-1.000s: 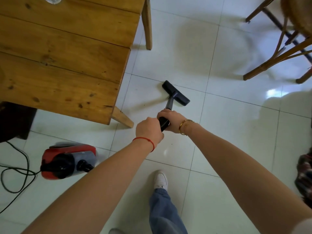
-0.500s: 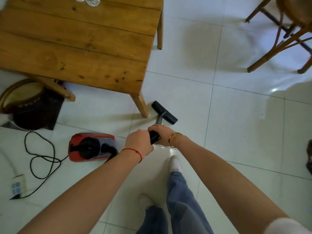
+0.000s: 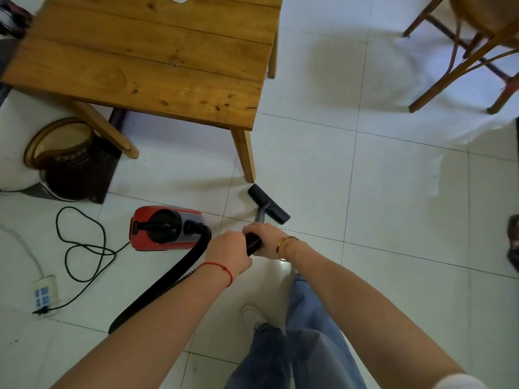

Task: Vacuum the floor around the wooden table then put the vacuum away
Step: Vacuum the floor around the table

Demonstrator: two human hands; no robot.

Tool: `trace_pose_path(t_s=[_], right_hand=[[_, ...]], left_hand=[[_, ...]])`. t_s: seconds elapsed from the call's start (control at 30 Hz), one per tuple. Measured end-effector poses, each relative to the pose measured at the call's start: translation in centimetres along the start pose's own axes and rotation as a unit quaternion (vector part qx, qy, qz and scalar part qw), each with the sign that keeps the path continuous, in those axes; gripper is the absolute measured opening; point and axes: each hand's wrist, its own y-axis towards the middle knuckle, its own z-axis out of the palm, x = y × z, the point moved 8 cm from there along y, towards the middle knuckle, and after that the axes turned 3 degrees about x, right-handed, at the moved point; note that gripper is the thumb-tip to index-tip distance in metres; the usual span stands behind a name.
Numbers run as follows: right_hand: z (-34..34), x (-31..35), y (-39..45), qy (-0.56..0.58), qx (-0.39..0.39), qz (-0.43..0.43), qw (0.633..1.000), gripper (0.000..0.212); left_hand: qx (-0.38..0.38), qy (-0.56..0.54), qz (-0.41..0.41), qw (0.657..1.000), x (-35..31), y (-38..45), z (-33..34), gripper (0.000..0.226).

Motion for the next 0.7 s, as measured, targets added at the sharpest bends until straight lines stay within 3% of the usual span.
trace_pose_path(t_s=[0.33, 0.7], right_hand=[[-3.2, -4.4, 0.2, 0.011, -0.027, -0.006, 1.0, 0.032], [-16.7, -13.0, 5.9, -0.089, 0.046, -0.047, 0.994, 0.025]], left_hand=[[0.001, -0.031, 0.011, 0.999, -3.6, 3.2, -1.4, 0.029], [0.002, -0.132, -0.038, 0.991, -11.2, 13.9, -10.0, 0.028]])
